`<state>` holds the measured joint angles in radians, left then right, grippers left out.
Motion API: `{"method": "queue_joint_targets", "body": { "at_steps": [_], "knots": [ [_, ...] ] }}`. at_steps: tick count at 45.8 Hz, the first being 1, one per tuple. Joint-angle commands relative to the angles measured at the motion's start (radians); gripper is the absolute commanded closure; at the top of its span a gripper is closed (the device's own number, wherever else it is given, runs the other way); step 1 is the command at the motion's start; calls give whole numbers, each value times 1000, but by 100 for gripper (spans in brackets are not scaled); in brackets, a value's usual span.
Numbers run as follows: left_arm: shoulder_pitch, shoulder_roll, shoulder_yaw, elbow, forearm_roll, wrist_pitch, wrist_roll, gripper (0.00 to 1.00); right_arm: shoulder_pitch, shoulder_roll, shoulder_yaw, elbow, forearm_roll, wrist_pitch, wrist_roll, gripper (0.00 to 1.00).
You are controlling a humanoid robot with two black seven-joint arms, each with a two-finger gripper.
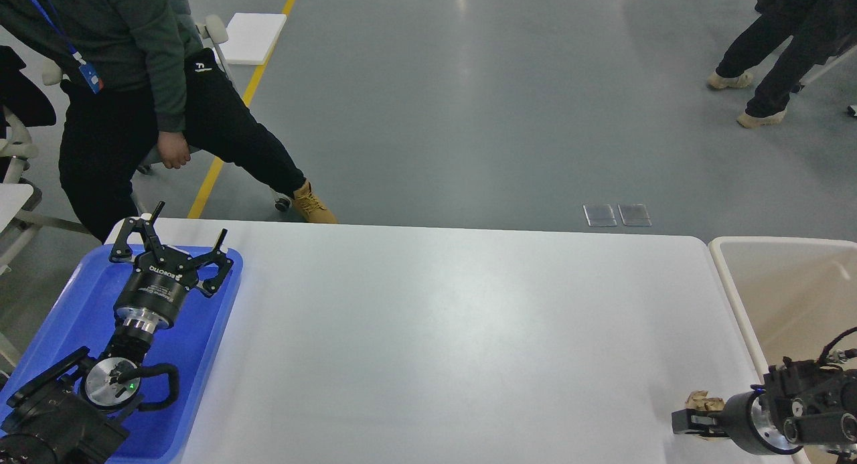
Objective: Tidy desktop
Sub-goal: 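Close the right gripper on the crumpled tissue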
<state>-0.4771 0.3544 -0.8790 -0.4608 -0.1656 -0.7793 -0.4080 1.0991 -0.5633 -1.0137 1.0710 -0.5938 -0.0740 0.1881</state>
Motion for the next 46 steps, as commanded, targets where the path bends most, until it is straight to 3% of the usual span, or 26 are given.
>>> {"method": "queue_joint_targets", "body": {
  "at_steps": [1,10,25,41,46],
  "knots": [
    [0,0,0,-1,0,0,0,1,-4,6,-5,-2,-21,-38,14,100],
    [0,0,0,1,0,0,0,1,11,0,-36,-2,-20,-41,22,100],
    [0,0,0,-1,0,0,0,1,232,-95,-155,85,-77,-30,162,100],
    [0,0,0,-1,0,0,0,1,540,-173,-275,316,-150,52,251,100],
    [0,0,0,-1,0,0,0,1,680,-176,-331,380,-149,83,258,100]
  ]
}}
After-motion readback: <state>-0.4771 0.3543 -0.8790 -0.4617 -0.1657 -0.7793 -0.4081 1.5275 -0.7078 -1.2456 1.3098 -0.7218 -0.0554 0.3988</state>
